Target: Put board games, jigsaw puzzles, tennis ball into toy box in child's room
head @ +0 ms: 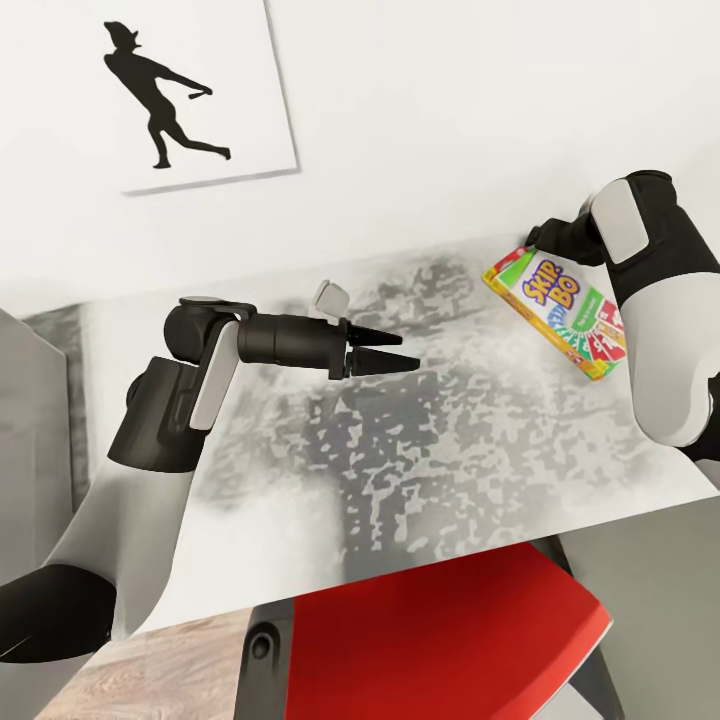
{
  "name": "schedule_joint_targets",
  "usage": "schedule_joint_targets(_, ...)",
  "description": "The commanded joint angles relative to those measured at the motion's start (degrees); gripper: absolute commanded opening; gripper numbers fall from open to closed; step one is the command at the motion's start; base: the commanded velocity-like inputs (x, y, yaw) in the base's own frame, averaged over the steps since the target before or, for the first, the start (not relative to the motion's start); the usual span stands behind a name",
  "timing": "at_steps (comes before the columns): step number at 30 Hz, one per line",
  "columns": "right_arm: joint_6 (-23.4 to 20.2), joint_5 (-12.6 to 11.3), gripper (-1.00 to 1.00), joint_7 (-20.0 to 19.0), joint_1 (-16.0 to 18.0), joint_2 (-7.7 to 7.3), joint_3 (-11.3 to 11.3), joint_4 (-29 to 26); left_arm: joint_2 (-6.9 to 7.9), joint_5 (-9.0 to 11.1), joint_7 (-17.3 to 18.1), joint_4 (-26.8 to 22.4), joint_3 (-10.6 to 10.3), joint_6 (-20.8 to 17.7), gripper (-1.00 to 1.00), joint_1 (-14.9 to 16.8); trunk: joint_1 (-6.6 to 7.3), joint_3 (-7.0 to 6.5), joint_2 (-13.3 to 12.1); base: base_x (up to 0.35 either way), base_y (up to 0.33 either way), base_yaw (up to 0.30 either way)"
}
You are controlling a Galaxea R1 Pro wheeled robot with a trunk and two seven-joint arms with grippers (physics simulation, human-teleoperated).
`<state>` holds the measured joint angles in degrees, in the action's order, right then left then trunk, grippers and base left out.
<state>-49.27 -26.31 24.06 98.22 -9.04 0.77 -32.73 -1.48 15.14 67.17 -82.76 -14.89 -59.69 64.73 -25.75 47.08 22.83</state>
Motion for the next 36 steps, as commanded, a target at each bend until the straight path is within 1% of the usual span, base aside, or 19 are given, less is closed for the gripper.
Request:
schedule_joint_targets(1,-0.14,-0.6,1.0,0.49,0.01,-0.01,0.03,-0.06,-0.02,0.06,0.13,0.01,0.01,-0.31,1.0,0.04,-0.03,0.12,0.09,0.0,0.0,0.0)
schedule_joint_targets(36,-0.42,-0.59,1.0,0.31,0.04,0.07,-0.06,-0.06,-0.08,0.24,0.15,0.03,0.29,-0.31,1.0,0.04,-0.03,0.28,0.09,0.0,0.0,0.0)
